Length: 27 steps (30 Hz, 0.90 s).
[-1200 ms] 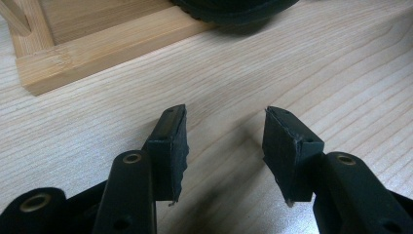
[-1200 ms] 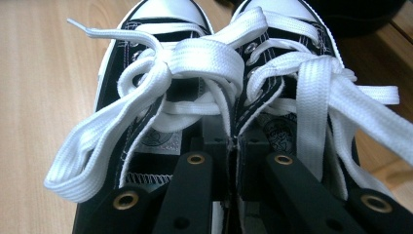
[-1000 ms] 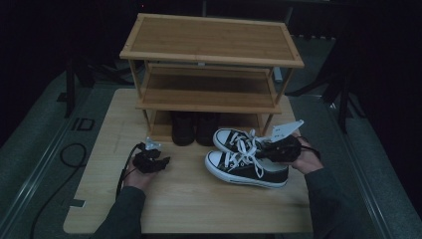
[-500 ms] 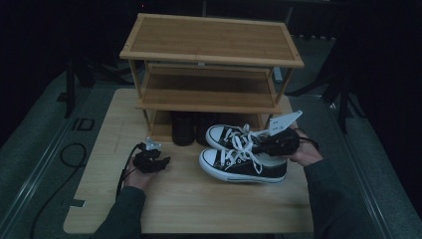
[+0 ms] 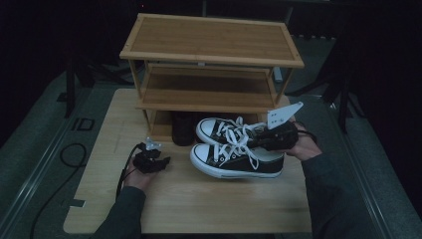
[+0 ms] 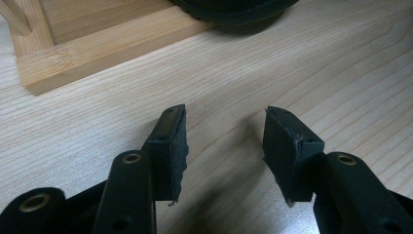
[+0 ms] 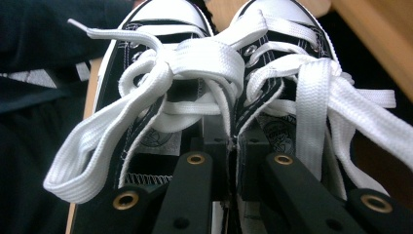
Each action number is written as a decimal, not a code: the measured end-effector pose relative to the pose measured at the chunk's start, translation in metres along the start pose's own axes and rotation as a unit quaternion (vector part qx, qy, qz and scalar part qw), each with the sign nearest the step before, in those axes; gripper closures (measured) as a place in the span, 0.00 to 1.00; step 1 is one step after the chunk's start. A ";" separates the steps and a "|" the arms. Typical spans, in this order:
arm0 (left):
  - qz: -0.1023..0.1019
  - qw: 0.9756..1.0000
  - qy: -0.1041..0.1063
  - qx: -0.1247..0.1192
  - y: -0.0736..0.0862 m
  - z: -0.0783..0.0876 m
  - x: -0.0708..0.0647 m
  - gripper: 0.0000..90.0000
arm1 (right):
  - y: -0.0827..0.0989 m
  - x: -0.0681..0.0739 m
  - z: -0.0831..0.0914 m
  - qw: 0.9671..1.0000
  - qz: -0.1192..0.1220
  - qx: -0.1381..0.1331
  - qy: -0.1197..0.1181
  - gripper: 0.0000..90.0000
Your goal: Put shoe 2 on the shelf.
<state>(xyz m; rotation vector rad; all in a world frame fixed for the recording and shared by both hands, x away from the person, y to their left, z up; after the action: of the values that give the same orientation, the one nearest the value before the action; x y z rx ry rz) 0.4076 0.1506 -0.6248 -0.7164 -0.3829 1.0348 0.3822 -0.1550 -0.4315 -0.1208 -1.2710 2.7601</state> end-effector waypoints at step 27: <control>0.000 1.000 0.002 0.001 0.000 0.000 0.000 0.57 | -0.055 -0.066 0.005 0.977 -0.100 -0.034 0.183 0.95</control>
<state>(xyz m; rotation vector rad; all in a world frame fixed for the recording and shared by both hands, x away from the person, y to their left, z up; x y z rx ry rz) 0.4074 0.1509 -0.6247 -0.7172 -0.3790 1.0327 0.4499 -0.1319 -0.3843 -0.4553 -1.2023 2.3839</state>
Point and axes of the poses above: each handheld gripper's, and its own axes: z roughly backward along the jaws, y roughly out of its underside, x roughly to its left, the point moved 9 cm from there along -z, roughly forward along the jaws
